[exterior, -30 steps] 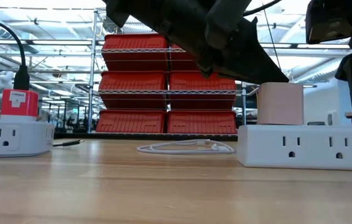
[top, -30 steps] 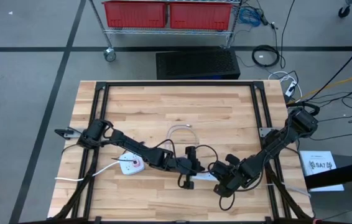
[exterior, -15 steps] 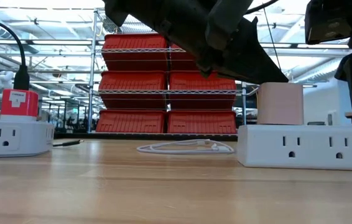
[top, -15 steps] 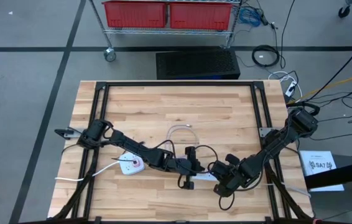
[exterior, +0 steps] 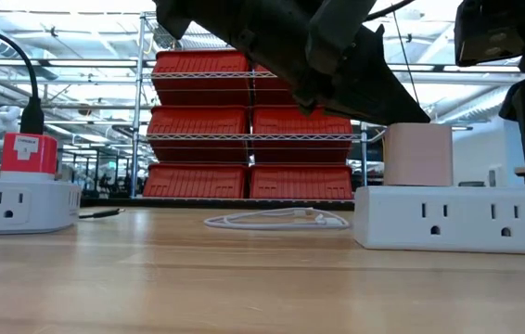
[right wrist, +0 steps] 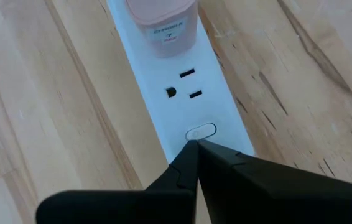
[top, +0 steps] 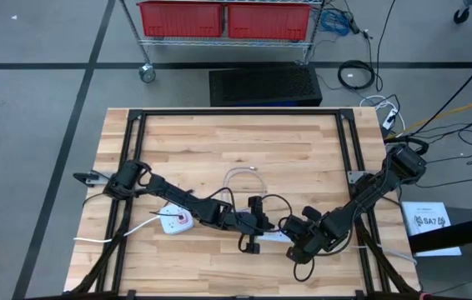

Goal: Insert USB
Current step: Insert the pink charger adapter into the right white outlet extension

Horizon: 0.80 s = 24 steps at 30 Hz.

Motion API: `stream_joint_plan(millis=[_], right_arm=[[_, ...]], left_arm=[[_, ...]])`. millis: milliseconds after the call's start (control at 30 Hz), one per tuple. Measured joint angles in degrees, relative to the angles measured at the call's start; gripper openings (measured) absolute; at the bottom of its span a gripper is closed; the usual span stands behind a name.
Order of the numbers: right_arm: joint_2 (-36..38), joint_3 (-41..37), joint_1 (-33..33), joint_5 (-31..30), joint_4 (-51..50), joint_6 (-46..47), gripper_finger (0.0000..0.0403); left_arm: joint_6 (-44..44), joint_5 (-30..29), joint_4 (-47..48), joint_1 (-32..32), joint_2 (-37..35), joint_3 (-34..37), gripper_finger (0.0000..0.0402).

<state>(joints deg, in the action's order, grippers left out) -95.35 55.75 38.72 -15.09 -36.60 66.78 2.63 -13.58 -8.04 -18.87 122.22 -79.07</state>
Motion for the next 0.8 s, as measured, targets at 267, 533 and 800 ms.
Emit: stream_joint_plan(millis=[267,533,800], right_arm=[[0.00,0.00,0.00,0.00,0.04,0.00,0.0000],[0.00,0.00,0.03,0.02,0.04,-0.02,0.0000],[-0.04,-0.02,0.35,-0.47,0.65,-0.04,0.0000]], left_arm=[[-0.46,0.67,0.86,-0.02,-2.93,0.11,0.0004],[-0.02,2.15,0.26,0.67,-3.06,0.11,0.0004],[-1.70,2.51,2.08,1.72,-6.13,0.29,0.0004]])
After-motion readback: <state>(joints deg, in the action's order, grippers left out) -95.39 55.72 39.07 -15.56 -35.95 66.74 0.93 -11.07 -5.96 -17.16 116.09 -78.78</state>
